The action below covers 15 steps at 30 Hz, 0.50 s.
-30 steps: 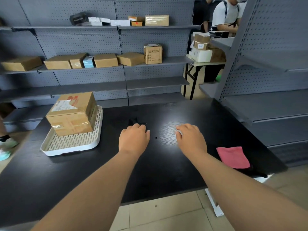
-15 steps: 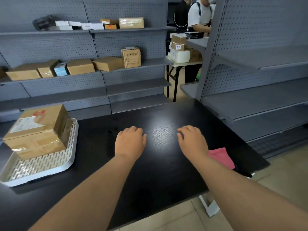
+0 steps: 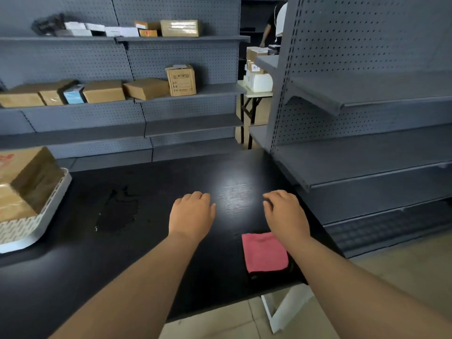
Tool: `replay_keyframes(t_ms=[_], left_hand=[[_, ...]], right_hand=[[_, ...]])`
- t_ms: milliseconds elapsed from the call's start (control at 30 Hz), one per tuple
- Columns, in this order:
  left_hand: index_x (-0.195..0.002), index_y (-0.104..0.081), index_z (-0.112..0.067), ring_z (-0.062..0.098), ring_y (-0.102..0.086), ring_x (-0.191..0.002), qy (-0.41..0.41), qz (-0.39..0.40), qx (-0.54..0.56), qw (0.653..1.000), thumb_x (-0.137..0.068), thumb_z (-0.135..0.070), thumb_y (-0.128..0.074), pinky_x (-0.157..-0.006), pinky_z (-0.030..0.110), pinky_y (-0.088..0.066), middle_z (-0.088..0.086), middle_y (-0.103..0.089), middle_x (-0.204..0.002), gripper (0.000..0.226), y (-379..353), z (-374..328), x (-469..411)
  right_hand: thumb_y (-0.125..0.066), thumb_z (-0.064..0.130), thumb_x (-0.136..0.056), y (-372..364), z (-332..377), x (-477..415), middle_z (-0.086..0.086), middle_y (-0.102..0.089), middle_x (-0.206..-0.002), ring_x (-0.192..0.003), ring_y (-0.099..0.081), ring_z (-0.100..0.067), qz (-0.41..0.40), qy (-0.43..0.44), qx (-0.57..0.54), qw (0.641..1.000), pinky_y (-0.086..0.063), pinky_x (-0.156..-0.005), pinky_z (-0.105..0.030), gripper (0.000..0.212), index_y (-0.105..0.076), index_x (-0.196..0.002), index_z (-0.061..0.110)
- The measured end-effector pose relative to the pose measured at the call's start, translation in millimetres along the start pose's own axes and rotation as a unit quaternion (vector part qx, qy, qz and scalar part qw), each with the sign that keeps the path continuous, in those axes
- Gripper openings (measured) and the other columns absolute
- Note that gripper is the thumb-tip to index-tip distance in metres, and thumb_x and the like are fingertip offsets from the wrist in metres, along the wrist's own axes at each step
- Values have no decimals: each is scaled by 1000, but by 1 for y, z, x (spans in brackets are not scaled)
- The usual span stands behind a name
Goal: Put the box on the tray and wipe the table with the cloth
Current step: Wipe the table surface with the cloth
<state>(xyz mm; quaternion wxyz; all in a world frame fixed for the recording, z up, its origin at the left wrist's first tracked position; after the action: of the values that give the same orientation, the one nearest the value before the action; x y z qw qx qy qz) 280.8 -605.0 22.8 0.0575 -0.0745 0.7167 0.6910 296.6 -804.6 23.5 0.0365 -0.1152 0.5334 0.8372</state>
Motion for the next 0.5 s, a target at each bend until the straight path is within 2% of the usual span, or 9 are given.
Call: replay_keyframes(t_ms=[233, 500], left_hand=[[-127, -53, -20, 17, -53, -118, 57, 27, 14, 998, -99, -37, -35, -98, 33, -40, -3, -58, -126, 37, -25, -77, 7], [-135, -46, -22, 18, -48, -124, 74, 93, 19, 993, -99, -37, -33, -102, 32, -36, -4, -52, -135, 41, -61, -95, 21]], right_hand=[[-45, 23, -97, 4, -78, -7, -2, -57, -125, -118, -47, -20, 47, 45, -3, 998, -44, -91, -30, 30, -58, -122, 16], [-42, 25, -98, -30, -109, 0, 1, -52, -133, -127, -42, -17, 138, 57, -4, 989, -43, -99, -31, 34, -53, -130, 19]])
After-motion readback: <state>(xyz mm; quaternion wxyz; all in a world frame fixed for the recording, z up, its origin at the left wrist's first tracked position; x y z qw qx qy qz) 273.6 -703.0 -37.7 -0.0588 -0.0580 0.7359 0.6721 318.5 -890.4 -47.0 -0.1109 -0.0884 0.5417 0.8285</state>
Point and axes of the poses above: each hand's wrist, its own x-axis away from the middle knuckle, its own y-axis out of the back of the hand, z = x × y, the point moved 2 cm from there along -x, towards the middle knuckle
